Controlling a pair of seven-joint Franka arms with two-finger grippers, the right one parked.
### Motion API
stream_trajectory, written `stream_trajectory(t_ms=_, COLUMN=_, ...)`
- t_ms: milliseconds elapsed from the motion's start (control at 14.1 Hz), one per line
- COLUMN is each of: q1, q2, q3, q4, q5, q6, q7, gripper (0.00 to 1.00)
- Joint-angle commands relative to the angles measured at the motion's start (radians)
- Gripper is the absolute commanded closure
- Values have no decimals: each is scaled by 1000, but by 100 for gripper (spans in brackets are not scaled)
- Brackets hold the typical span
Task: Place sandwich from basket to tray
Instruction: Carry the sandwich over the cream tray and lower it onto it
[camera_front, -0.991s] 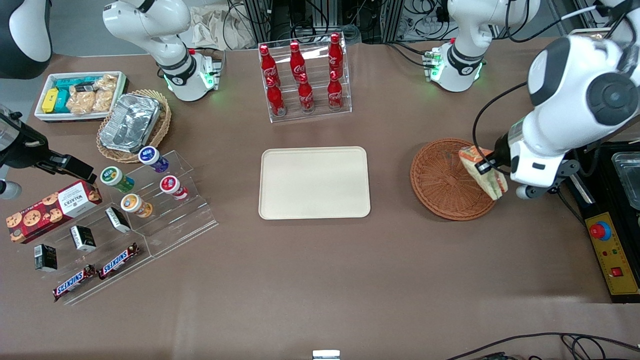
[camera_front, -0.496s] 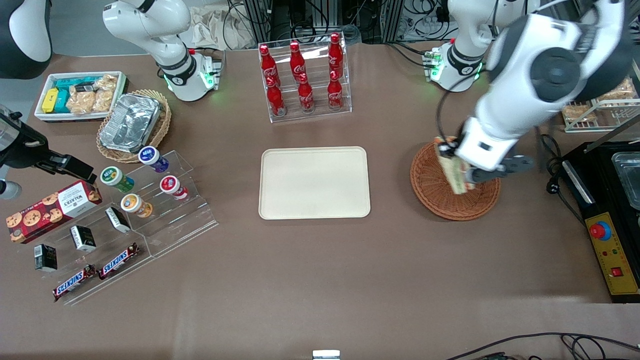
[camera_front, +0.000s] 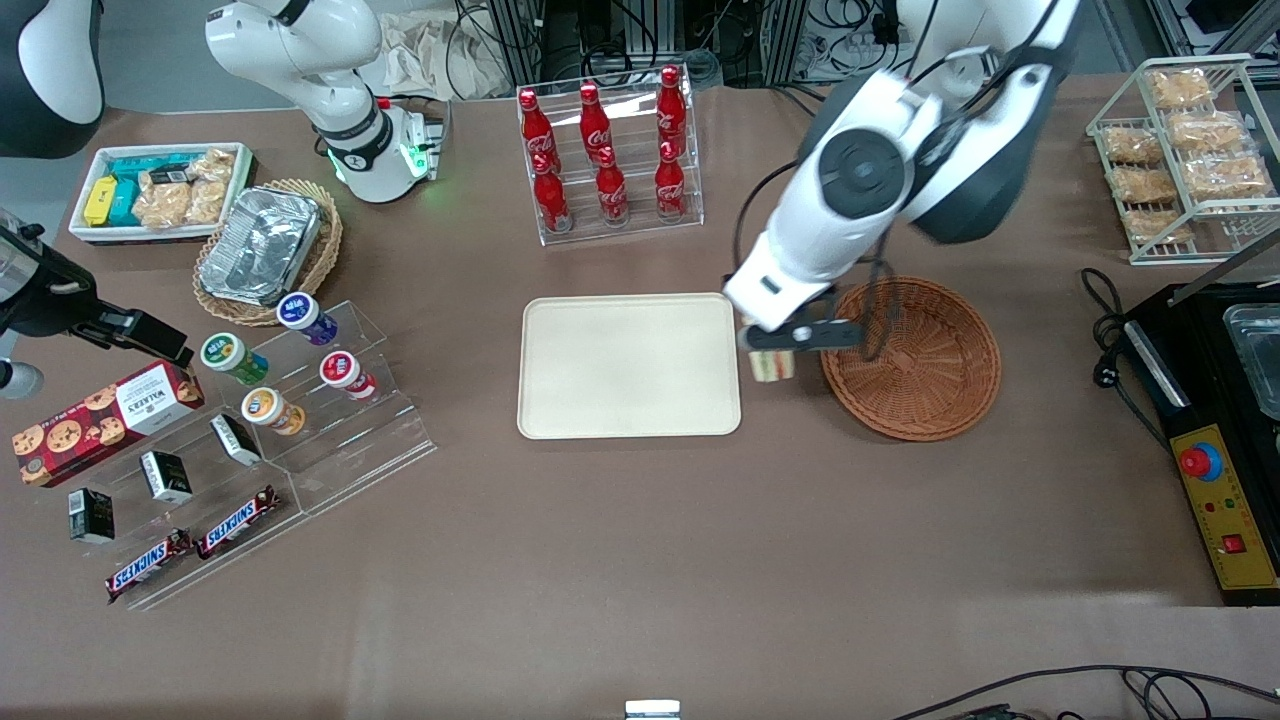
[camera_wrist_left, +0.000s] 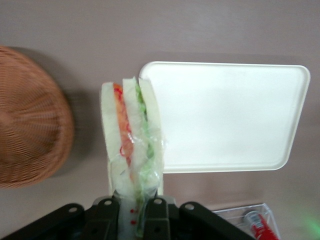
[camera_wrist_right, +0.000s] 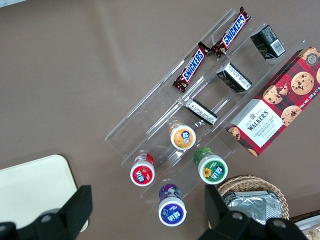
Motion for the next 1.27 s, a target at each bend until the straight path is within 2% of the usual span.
stream_trajectory(t_ms=0, q1=-91, q2=63, q3=11, q4=-79, q5=-2, q6=212, q7=-70, gripper=100)
stream_trajectory(t_ms=283, q1=-117, q2=172, q3=11, q4=-84, q5=10, q6=369, q7=-71, gripper=100)
stream_trajectory(t_ms=637, q1=-120, q2=258, q3=9, q4=-96, q5=86, q6=415, q7=-66, gripper=100)
stream_trajectory(t_ms=708, q1=-120, q2=268, q3=9, q4=-98, q5=130, q6=415, q7=-66, gripper=99)
stream_trajectory(t_ms=779, q1=-128, q2=277, q3=9, q4=-104, q5=183, q6=415, q7=-69, gripper=76)
stream_trajectory(t_ms=850, q1=-136, q2=278, q3=9, q4=-111, q5=217, q6=414, q7=-74, gripper=29)
stream_trajectory(t_ms=920, q1=-136, q2=271, q3=11, q4=-130, q5=227, q6=414, q7=-69, gripper=1)
stream_trajectory(t_ms=1204, q1=-119, q2=205, q3=15, q4=-130, q5=224, q6=356, q7=-78, gripper=1)
